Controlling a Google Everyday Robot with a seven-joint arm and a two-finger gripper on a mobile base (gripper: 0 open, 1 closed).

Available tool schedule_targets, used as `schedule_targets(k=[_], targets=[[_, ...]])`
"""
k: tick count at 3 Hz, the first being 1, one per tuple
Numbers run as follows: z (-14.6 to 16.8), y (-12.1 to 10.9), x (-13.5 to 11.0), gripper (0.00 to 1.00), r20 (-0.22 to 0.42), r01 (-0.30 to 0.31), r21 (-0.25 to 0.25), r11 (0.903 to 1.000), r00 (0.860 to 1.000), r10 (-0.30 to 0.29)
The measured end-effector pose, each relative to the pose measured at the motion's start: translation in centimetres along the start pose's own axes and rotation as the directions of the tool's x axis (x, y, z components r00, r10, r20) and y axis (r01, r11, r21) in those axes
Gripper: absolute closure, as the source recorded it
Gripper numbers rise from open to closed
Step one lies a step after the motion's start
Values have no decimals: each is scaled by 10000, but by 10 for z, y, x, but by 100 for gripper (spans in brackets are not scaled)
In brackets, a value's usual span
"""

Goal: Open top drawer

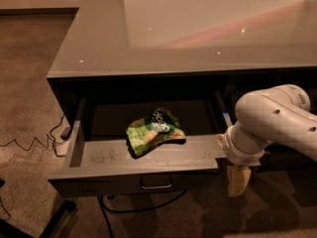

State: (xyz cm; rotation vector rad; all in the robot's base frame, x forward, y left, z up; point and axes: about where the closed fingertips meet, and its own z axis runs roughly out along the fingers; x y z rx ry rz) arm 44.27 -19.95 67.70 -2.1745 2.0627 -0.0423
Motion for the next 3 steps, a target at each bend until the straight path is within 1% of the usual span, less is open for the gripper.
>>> schedule_targets(k=[1, 2, 3], targets=[[5, -7, 5, 0, 400, -77, -193, 9998, 9992, 85], [-1, -24, -5, 0, 1512, 250, 33, 9997, 9882, -252], [-16, -46, -23, 0, 2492, 1083, 474, 9930, 9614, -1168]])
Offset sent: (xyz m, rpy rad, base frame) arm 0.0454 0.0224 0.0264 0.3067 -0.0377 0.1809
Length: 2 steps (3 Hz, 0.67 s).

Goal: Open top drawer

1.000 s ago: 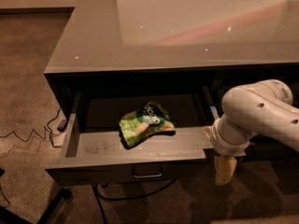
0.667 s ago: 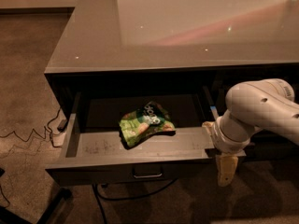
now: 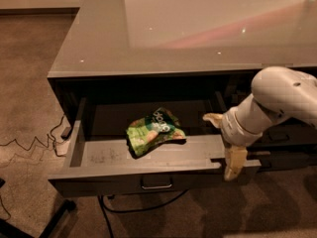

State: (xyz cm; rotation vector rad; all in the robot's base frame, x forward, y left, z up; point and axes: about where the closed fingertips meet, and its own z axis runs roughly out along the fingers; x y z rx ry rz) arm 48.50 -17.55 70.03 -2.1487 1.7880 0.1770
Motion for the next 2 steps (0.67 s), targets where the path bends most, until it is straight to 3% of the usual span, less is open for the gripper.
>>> schedule_targets(k=[1, 2], targets=[[-1, -15, -9, 0, 705, 503, 196, 9985, 9962, -516], [-2, -16, -10, 11, 729, 569, 228, 9981, 9956, -584]])
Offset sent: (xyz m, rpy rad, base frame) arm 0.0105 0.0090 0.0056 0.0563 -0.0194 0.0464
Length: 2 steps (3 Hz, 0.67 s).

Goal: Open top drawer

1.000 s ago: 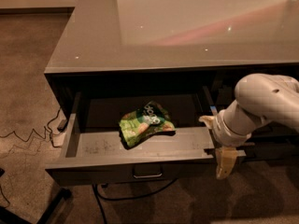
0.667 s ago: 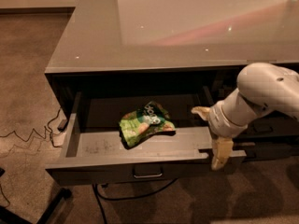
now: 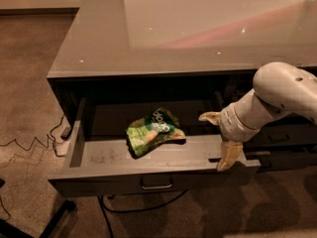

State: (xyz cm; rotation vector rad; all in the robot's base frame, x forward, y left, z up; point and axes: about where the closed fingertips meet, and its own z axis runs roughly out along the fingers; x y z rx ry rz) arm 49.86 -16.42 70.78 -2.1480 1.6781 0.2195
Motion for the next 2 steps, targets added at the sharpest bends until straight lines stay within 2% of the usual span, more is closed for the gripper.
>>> schedule_targets(k=[1, 2], targets=[[0, 0, 0, 29, 0, 0, -1, 10000, 10000, 0], [0, 0, 0, 52, 0, 0, -1, 10000, 10000, 0]])
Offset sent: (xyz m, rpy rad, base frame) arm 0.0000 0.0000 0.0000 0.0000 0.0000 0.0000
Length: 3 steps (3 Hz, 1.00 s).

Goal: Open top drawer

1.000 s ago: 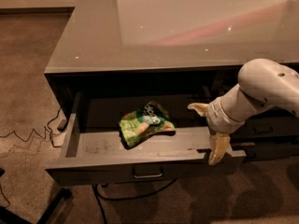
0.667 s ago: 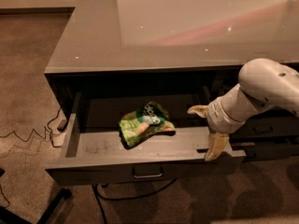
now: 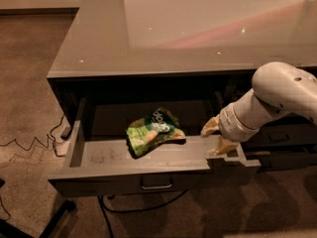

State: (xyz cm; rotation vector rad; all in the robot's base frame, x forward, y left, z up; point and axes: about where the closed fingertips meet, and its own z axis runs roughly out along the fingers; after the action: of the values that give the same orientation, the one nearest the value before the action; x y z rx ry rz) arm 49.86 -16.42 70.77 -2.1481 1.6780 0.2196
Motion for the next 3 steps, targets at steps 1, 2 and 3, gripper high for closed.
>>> schedule_targets(k=[1, 2, 3], targets=[[0, 0, 0, 75, 0, 0, -1, 10000, 10000, 0], [0, 0, 0, 98, -1, 1, -1, 10000, 10000, -1], [9, 0, -6, 100, -212, 161, -196, 9997, 9996, -165]])
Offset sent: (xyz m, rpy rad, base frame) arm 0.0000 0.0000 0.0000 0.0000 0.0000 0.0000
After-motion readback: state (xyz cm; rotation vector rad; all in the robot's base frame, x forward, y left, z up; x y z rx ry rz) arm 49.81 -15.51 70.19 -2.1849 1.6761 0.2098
